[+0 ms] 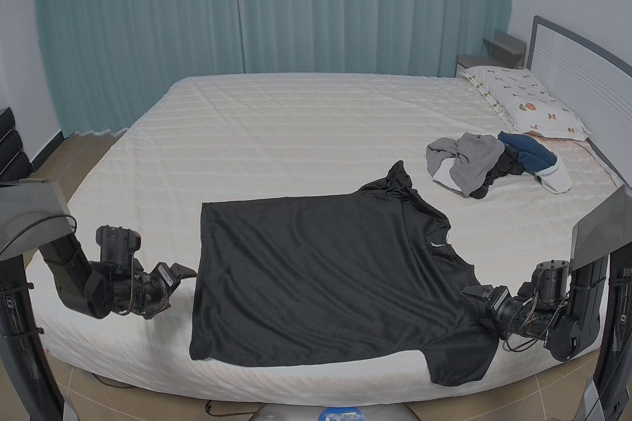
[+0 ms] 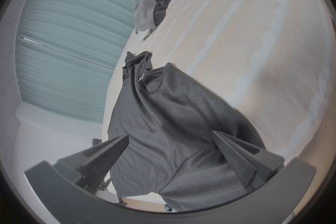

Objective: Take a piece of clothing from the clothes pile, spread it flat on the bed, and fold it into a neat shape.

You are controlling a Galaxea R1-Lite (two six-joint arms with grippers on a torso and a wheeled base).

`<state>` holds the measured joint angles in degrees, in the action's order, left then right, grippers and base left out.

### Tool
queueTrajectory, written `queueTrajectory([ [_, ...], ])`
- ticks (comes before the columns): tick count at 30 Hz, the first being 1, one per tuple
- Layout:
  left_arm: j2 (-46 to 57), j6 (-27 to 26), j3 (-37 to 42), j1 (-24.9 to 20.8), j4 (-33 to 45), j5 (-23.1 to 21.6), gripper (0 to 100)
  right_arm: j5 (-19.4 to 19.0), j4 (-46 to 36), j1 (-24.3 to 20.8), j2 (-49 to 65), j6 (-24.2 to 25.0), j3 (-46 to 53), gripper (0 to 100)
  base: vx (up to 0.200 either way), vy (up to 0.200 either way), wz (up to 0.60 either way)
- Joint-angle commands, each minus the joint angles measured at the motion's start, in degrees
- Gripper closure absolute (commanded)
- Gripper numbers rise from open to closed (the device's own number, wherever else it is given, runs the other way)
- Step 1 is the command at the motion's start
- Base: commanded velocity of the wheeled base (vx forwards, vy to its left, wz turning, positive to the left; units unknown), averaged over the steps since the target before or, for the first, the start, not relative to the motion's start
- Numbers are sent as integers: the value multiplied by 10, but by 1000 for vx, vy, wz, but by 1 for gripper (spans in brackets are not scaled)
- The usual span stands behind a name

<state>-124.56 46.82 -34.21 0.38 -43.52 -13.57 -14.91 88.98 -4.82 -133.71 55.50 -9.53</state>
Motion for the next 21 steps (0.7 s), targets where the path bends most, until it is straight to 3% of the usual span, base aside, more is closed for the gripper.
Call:
queueTrajectory([
  [1,6,-92,259,-14,-245,-51,0,0,5,0,0,1,0,0,0,0,0],
  [7,-54,-126,342,-37,-394,-46,0,0,5,0,0,1,0,0,0,0,0],
  [16,-67,-131,342,-99,-397,-21,0,0,5,0,0,0,-1,0,0,0,0],
  [21,-70,-130,342,-104,-402,-13,0,0,5,-1,0,0,-1,0,0,0,0],
])
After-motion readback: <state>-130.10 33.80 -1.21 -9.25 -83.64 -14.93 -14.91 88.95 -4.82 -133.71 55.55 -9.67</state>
